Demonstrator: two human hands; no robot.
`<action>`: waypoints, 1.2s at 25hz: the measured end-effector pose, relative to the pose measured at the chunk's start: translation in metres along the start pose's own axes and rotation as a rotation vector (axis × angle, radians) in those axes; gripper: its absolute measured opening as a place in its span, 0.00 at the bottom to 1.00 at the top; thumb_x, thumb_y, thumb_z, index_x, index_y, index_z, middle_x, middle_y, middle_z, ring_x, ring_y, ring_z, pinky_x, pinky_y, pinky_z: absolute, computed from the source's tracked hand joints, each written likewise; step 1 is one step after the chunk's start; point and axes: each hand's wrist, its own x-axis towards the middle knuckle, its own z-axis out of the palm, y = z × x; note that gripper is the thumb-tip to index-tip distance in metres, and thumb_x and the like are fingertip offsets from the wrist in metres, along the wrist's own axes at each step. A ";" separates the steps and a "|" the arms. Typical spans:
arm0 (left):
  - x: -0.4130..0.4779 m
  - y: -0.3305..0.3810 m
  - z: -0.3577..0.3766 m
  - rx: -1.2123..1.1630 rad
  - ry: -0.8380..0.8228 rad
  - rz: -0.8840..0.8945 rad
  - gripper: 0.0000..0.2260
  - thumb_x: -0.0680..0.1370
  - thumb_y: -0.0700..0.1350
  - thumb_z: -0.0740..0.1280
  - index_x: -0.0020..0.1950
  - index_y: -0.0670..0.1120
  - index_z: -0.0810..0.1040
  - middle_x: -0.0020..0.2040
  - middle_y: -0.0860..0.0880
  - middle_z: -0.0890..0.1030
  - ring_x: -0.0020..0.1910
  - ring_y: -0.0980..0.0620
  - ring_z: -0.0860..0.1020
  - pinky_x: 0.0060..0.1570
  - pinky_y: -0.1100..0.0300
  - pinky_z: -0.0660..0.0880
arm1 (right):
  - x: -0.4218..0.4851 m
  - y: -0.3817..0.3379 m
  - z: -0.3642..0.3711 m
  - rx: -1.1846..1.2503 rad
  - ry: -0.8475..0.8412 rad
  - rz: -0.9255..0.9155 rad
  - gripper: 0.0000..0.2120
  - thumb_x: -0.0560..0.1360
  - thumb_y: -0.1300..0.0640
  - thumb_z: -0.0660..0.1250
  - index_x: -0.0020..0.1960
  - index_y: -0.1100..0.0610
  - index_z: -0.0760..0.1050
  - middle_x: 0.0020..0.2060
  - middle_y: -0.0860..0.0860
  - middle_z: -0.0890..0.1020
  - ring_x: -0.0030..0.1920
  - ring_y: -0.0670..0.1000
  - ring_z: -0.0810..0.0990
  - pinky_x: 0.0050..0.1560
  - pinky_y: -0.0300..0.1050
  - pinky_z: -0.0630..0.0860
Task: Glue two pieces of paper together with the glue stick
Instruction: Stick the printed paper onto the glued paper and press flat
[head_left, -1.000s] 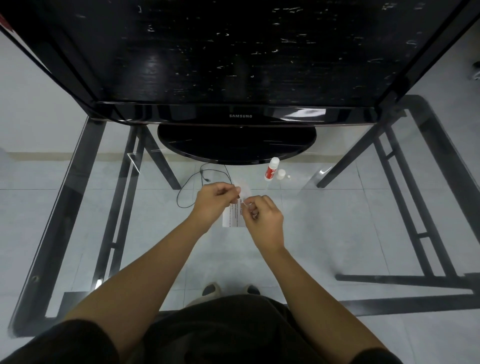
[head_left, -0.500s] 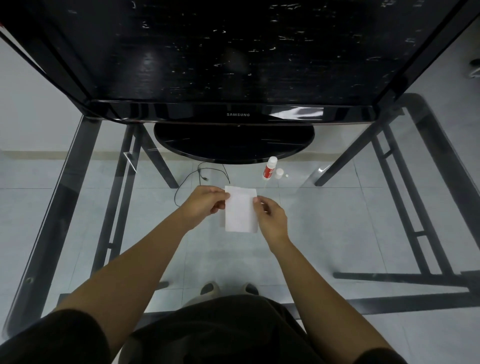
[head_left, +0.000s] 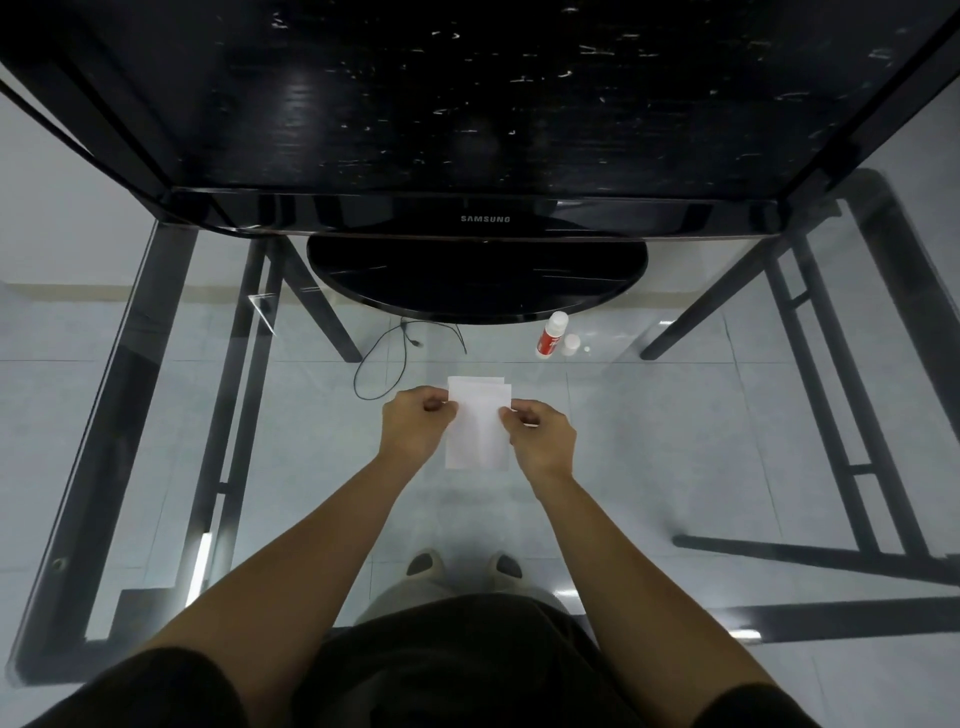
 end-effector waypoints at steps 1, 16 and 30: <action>0.002 0.000 0.001 0.027 0.017 0.020 0.09 0.73 0.41 0.69 0.52 0.42 0.81 0.46 0.44 0.84 0.44 0.47 0.81 0.52 0.57 0.76 | 0.002 -0.001 0.001 -0.003 0.007 -0.002 0.12 0.74 0.55 0.68 0.55 0.58 0.79 0.52 0.54 0.83 0.49 0.54 0.82 0.57 0.49 0.78; 0.012 -0.004 0.012 0.157 0.075 0.052 0.10 0.74 0.42 0.68 0.54 0.42 0.80 0.44 0.44 0.84 0.39 0.53 0.77 0.44 0.66 0.71 | 0.018 0.001 0.010 -0.107 0.010 -0.022 0.12 0.74 0.54 0.68 0.56 0.57 0.78 0.53 0.54 0.83 0.51 0.51 0.80 0.51 0.35 0.70; 0.015 0.001 0.012 0.168 0.068 0.001 0.08 0.75 0.43 0.67 0.51 0.41 0.79 0.45 0.42 0.84 0.40 0.52 0.78 0.42 0.64 0.72 | 0.019 -0.001 0.014 -0.147 0.036 -0.021 0.13 0.75 0.53 0.68 0.56 0.57 0.78 0.53 0.54 0.83 0.51 0.51 0.81 0.50 0.35 0.69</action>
